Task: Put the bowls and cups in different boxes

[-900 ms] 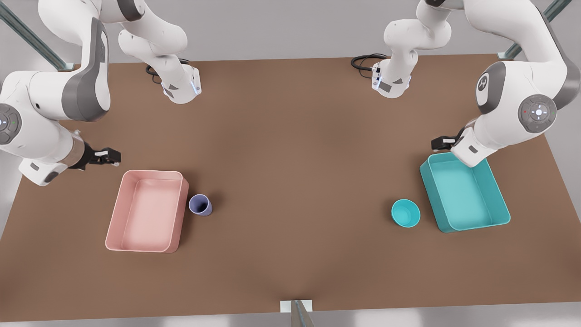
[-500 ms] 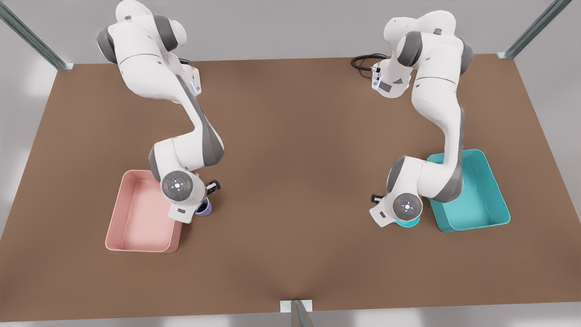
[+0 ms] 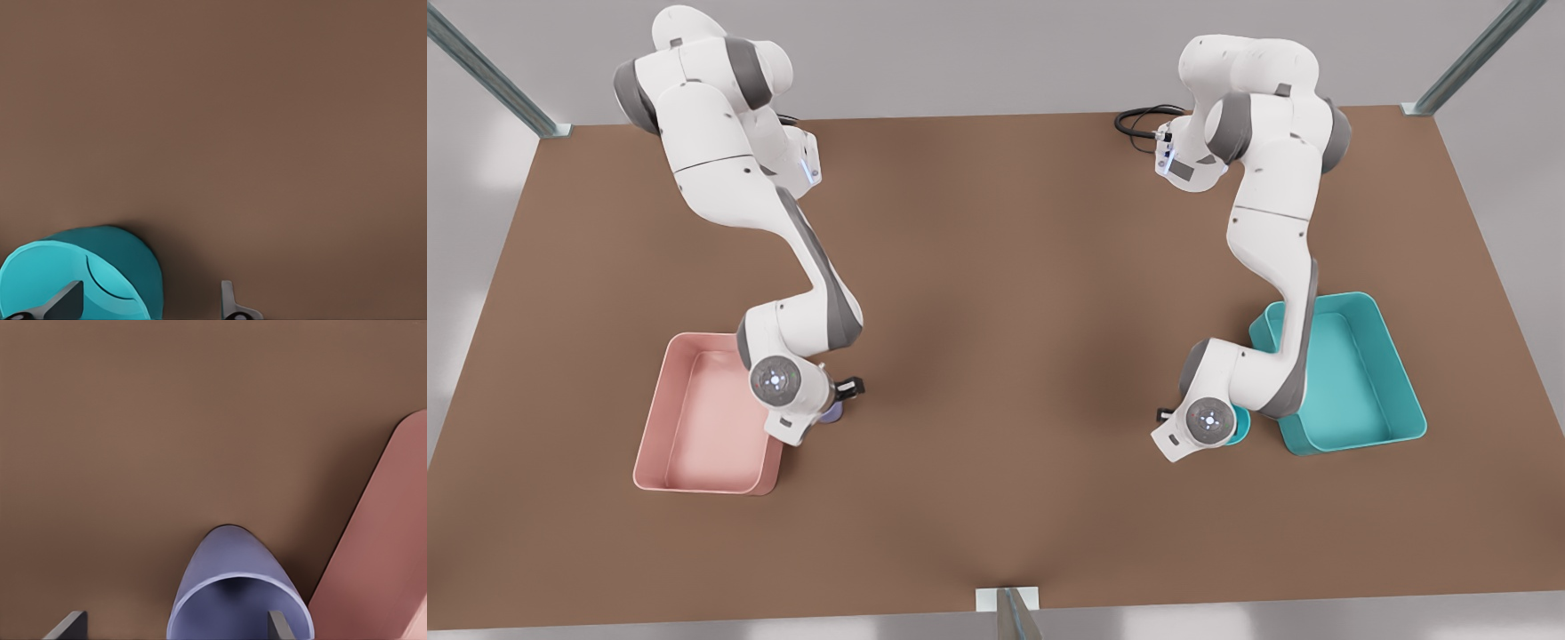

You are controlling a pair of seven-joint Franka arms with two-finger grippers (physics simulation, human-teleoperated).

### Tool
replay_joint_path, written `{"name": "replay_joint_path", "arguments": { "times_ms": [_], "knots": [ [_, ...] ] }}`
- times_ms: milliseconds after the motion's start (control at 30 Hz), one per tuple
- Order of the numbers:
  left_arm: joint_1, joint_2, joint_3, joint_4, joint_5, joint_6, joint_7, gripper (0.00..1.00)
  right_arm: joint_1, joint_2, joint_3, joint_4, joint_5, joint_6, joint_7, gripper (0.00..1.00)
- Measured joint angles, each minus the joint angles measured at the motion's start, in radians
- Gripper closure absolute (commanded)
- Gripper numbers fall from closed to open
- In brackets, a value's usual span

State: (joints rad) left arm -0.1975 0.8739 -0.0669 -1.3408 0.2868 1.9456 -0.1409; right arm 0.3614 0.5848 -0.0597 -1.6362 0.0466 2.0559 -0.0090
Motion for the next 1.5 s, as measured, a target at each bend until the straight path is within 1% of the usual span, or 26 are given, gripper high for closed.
{"name": "replay_joint_path", "arguments": {
  "times_ms": [167, 200, 233, 267, 300, 367, 433, 467, 500, 533, 567, 633, 700, 733, 833, 900, 1000, 1133, 1233, 1367, 1433, 1467, 1500],
  "knots": [
    [0.004, 0.011, 0.001, -0.009, 0.002, 0.014, -0.008, 0.0, 0.002, -0.034, 0.0, -0.083, 0.001, 0.062, 0.014, 0.0],
    [0.004, 0.01, 0.001, -0.009, 0.003, 0.013, -0.01, 0.21, 0.003, -0.036, 0.001, -0.09, 0.001, 0.071, 0.017, 0.0],
    [0.003, 0.009, 0.001, -0.009, 0.003, 0.011, -0.011, 0.48, 0.004, -0.036, 0.001, -0.096, 0.001, 0.078, 0.019, 0.0],
    [0.004, 0.009, 0.001, -0.009, 0.005, 0.01, -0.013, 0.61, 0.006, -0.035, 0.001, -0.101, 0.001, 0.085, 0.021, 0.0],
    [0.004, 0.008, 0.002, -0.009, 0.008, 0.008, -0.016, 0.69, 0.009, -0.032, 0.001, -0.103, 0.001, 0.092, 0.023, 0.0],
    [0.004, 0.008, 0.003, -0.008, 0.019, 0.005, -0.025, 0.72, 0.014, -0.021, 0.001, -0.105, 0.001, 0.104, 0.027, 0.0],
    [0.005, 0.003, 0.007, -0.007, 0.02, 0.0, -0.031, 0.79, 0.015, -0.006, 0.002, -0.105, 0.001, 0.116, 0.03, 0.01],
    [0.004, -0.002, 0.008, -0.007, 0.018, -0.004, -0.032, 0.79, 0.015, 0.001, 0.002, -0.105, 0.001, 0.121, 0.031, 0.02],
    [0.002, -0.006, 0.008, -0.007, 0.015, -0.008, -0.033, 0.79, 0.014, 0.006, 0.002, -0.105, 0.0, 0.126, 0.033, 0.06],
    [0.001, -0.012, 0.008, -0.006, 0.013, -0.012, -0.034, 0.79, 0.014, 0.012, 0.002, -0.105, 0.0, 0.13, 0.034, 0.14],
    [-0.001, -0.021, 0.008, -0.006, 0.011, -0.017, -0.035, 0.79, 0.013, 0.016, 0.002, -0.105, 0.001, 0.134, 0.035, 0.29],
    [-0.006, -0.062, 0.008, -0.005, 0.008, -0.036, -0.038, 0.79, 0.011, 0.023, 0.001, -0.105, 0.002, 0.141, 0.036, 0.5],
    [0.003, -0.145, 0.009, -0.005, 0.005, -0.066, -0.049, 0.79, 0.011, 0.03, 0.001, -0.105, 0.01, 0.145, 0.032, 0.73],
    [0.017, -0.19, 0.009, -0.005, -0.001, -0.087, -0.057, 0.79, 0.011, 0.031, 0.001, -0.105, 0.017, 0.146, 0.027, 0.79],
    [0.12, -0.283, 0.009, -0.007, -0.027, -0.141, -0.077, 0.79, 0.007, 0.018, 0.001, -0.096, 0.014, 0.146, 0.027, 0.79],
    [0.182, -0.303, 0.017, -0.01, -0.038, -0.175, -0.089, 0.79, 0.007, -0.005, 0.003, -0.091, 0.021, 0.146, 0.028, 0.79],
    [0.231, -0.316, 0.058, -0.118, -0.046, -0.169, -0.103, 0.79, 0.011, -0.073, 0.013, -0.077, 0.037, 0.14, 0.028, 0.79],
    [0.264, -0.313, 0.106, -0.264, -0.05, -0.087, -0.12, 0.79, 0.01, -0.139, 0.008, -0.054, 0.04, 0.126, 0.005, 0.79],
    [0.287, -0.294, 0.129, -0.345, -0.051, 0.0, -0.13, 0.79, 0.004, -0.172, -0.082, -0.047, 0.008, 0.117, -0.049, 0.79],
    [0.309, -0.261, 0.143, -0.378, -0.051, 0.107, -0.141, 0.79, 0.0, -0.189, -0.208, -0.033, -0.021, 0.089, -0.139, 0.79],
    [0.312, -0.252, 0.145, -0.38, -0.051, 0.142, -0.146, 0.73, -0.001, -0.177, -0.262, -0.04, -0.034, 0.079, -0.184, 0.79],
    [0.312, -0.249, 0.145, -0.38, -0.052, 0.157, -0.147, 0.5, -0.005, -0.159, -0.283, -0.042, -0.038, 0.075, -0.205, 0.79],
    [0.312, -0.247, 0.145, -0.381, -0.052, 0.169, -0.149, 0.0, -0.016, -0.132, -0.294, -0.043, -0.041, 0.073, -0.225, 0.79]
  ]
}}
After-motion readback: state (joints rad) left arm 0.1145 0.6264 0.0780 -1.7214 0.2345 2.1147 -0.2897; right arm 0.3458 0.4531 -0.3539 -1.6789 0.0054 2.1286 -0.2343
